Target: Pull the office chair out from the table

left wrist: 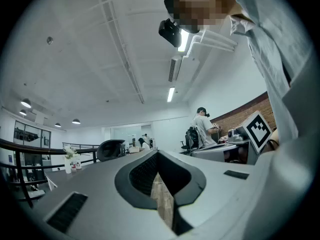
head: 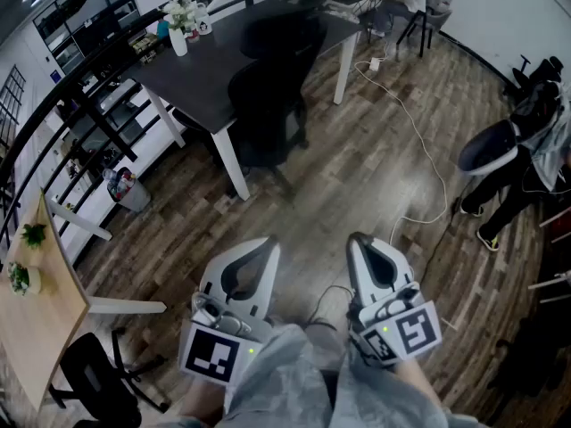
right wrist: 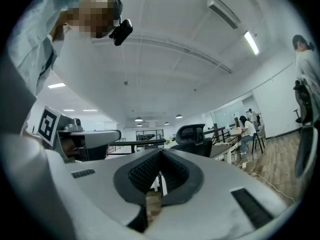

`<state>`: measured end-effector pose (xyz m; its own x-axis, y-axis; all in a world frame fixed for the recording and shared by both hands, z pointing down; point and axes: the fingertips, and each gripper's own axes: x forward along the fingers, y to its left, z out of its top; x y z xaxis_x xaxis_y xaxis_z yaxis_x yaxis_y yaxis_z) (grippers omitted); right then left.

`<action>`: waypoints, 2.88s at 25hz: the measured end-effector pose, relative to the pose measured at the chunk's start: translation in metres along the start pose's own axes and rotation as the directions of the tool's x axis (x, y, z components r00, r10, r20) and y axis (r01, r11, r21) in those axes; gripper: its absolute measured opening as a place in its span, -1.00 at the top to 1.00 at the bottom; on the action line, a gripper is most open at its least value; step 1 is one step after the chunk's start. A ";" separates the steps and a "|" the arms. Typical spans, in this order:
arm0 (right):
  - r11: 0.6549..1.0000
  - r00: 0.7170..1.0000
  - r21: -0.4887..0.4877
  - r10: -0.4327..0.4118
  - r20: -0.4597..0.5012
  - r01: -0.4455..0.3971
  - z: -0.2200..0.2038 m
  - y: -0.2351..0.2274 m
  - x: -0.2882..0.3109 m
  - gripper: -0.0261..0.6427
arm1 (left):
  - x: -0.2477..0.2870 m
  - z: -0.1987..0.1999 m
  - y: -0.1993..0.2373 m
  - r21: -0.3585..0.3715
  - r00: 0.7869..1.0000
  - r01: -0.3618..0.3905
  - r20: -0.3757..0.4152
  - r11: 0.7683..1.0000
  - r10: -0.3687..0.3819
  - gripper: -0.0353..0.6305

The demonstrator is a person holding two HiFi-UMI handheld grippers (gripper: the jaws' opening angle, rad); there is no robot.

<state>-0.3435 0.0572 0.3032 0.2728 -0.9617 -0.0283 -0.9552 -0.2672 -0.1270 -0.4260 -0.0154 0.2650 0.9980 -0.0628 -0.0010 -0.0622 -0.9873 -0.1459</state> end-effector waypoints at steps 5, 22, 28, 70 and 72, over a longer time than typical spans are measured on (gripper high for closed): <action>1.000 1.000 0.001 0.001 -0.003 -0.001 0.000 -0.001 -0.001 0.92 | 0.001 0.003 0.002 -0.020 1.000 -0.012 0.015 1.000 0.012 0.92; 0.999 1.000 0.035 -0.031 -0.002 0.031 -0.003 -0.035 -0.023 0.92 | 0.020 0.004 -0.023 -0.027 1.000 -0.012 0.014 1.000 0.013 0.92; 0.999 1.000 0.034 -0.023 -0.010 0.023 -0.001 -0.066 -0.044 0.92 | 0.039 0.010 -0.047 -0.097 0.999 -0.023 0.038 0.995 0.027 0.92; 0.994 0.993 0.006 -0.105 -0.049 0.105 -0.002 -0.279 0.120 0.91 | 0.308 -0.015 0.050 -0.063 0.997 0.048 0.058 0.997 -0.044 0.92; 0.996 0.995 0.005 -0.086 -0.049 0.086 -0.001 -0.285 0.147 0.91 | 0.321 -0.019 0.072 -0.057 0.999 0.026 0.048 0.998 -0.024 0.92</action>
<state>-0.0308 -0.0079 0.3361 0.3480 -0.9369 0.0318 -0.9275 -0.3491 -0.1341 -0.1107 -0.1090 0.2730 0.9985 -0.0325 -0.0450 -0.0364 -0.9953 -0.0893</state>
